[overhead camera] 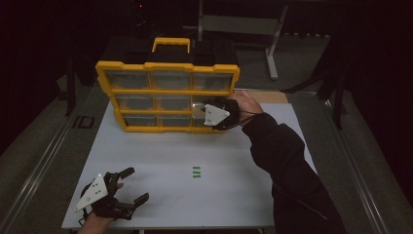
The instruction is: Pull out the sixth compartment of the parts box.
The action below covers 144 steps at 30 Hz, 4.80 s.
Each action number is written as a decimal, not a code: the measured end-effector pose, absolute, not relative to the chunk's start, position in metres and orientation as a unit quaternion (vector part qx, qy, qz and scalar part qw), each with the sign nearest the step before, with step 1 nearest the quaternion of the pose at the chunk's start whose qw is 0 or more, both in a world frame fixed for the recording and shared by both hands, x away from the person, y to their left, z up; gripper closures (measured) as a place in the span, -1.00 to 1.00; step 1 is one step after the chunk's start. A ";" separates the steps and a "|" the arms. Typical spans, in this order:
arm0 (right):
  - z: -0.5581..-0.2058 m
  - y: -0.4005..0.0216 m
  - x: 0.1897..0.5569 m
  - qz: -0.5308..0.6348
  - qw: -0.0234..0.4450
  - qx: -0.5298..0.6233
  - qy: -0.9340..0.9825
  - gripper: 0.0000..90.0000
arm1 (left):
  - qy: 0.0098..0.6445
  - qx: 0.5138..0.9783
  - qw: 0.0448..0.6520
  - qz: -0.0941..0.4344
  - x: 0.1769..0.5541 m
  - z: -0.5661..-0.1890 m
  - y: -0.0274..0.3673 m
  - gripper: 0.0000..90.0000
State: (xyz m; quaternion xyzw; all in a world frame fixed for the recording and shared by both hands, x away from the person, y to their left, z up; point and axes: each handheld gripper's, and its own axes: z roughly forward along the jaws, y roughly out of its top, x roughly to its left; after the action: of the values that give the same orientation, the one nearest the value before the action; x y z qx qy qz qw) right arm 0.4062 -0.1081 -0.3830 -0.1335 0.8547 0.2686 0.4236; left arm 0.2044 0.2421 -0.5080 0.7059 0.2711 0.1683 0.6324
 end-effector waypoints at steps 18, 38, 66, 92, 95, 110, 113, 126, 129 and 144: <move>-0.381 -0.110 0.394 0.280 0.409 -0.131 0.858 0.66 | 0.266 0.709 0.630 0.173 0.204 -0.508 0.242 -1.00; -0.380 -0.113 0.382 0.287 0.396 -0.136 0.862 0.66 | 0.268 0.706 0.633 0.171 0.204 -0.508 0.242 -1.00; -0.380 -0.115 0.364 0.296 0.386 -0.139 0.863 0.66 | 0.267 0.709 0.631 0.171 0.204 -0.507 0.242 -1.00; -0.377 -0.114 0.350 0.297 0.374 -0.133 0.868 0.66 | 0.266 0.710 0.629 0.171 0.204 -0.507 0.241 -1.00; -0.378 -0.114 0.349 0.299 0.374 -0.132 0.868 0.66 | 0.266 0.710 0.629 0.170 0.204 -0.508 0.241 -1.00; -0.379 -0.114 0.350 0.304 0.368 -0.135 0.869 0.53 | 0.266 0.711 0.629 0.169 0.204 -0.508 0.241 -1.00; -0.376 -0.116 0.349 0.315 0.374 -0.116 0.864 0.35 | 0.267 0.711 0.629 0.168 0.204 -0.508 0.241 -1.00; -0.361 -0.127 0.352 0.355 0.297 0.003 0.886 -0.06 | 0.267 0.712 0.628 0.168 0.205 -0.508 0.240 -1.00; -0.360 -0.128 0.353 0.360 0.290 0.019 0.887 -0.14 | 0.268 0.712 0.627 0.168 0.205 -0.509 0.240 -1.00; -0.359 -0.147 0.350 0.401 0.278 0.111 0.866 -0.74 | 0.269 0.715 0.623 0.169 0.205 -0.509 0.240 -1.00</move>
State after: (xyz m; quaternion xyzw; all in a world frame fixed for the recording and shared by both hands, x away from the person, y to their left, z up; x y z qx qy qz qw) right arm 0.3503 -0.1474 -0.3586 0.1106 0.8655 0.4015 0.2783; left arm 0.2051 0.2402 -0.5086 0.7148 0.2694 0.1689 0.6228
